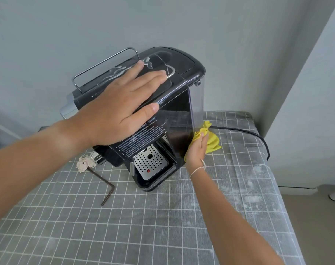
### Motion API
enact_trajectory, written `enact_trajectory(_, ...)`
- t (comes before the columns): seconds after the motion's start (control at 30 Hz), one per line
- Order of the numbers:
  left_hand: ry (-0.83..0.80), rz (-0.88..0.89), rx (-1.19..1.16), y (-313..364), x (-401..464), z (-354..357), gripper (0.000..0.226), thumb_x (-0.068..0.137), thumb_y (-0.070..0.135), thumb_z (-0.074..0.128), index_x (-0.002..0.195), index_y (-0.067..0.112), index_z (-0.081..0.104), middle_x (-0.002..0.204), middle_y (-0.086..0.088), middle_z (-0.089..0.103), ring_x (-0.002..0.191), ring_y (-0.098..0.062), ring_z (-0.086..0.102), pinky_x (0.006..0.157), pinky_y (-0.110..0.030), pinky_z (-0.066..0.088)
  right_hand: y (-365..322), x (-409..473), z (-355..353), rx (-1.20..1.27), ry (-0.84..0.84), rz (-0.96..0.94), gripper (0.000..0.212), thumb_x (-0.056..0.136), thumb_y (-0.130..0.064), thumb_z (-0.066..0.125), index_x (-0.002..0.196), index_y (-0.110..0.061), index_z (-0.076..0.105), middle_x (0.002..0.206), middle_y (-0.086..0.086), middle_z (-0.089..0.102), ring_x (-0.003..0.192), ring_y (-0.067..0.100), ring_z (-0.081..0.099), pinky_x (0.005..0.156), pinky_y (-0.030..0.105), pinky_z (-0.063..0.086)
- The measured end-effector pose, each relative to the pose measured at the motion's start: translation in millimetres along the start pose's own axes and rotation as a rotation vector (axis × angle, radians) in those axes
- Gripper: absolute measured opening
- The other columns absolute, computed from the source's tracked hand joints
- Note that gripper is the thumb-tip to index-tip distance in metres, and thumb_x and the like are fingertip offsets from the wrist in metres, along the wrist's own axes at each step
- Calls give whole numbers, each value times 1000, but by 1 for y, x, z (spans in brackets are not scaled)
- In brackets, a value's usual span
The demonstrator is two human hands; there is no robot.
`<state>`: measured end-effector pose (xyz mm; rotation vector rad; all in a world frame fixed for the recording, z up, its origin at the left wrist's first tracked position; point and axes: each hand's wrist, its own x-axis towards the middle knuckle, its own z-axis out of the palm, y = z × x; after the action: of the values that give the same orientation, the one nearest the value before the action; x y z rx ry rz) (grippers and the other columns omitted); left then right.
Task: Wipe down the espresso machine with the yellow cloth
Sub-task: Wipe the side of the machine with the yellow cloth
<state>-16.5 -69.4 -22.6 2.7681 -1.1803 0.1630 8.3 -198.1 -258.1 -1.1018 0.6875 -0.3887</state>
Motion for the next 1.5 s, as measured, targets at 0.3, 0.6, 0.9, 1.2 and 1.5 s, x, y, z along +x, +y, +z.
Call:
enact_trajectory(0.3,1,6,-37,1,1,-1,62,90,48,19,148,24,20,145,25,17,143,-6,-3,113,-25,4,-105,-53,45,-131,33,-649,52,98,-21,22,148,-10,13,157,4,11,146,18,6,116,28,1)
enact_trajectory(0.6,-1,2,-45,2,2,-1,60,92,47,19,148,25,19,148,24,19,144,-7,-4,113,-25,4,42,-91,9,-434,-182,-380,54,97,-39,16,139,-24,-15,148,-14,-18,139,-1,-19,119,41,-1)
enact_trajectory(0.9,2,3,-31,-1,0,0,57,94,45,20,148,25,18,153,16,21,145,-11,-3,112,-26,4,-32,-78,36,-315,-120,-722,51,98,-35,15,143,-16,-1,151,-7,-4,141,1,-12,116,23,-11)
enact_trajectory(1.2,-7,1,-26,-1,1,1,60,92,48,18,148,26,18,153,18,20,145,-9,-4,113,-28,5,42,-54,-10,-214,-177,-221,47,102,-28,19,142,-33,-4,153,-16,-5,144,4,-5,120,38,2)
enact_trajectory(1.5,-5,0,-37,0,1,0,58,93,46,20,148,27,17,152,19,20,141,-3,-6,111,-26,4,-40,-8,0,-51,-147,-197,46,103,-24,20,148,-28,11,158,-4,10,145,13,10,119,32,8)
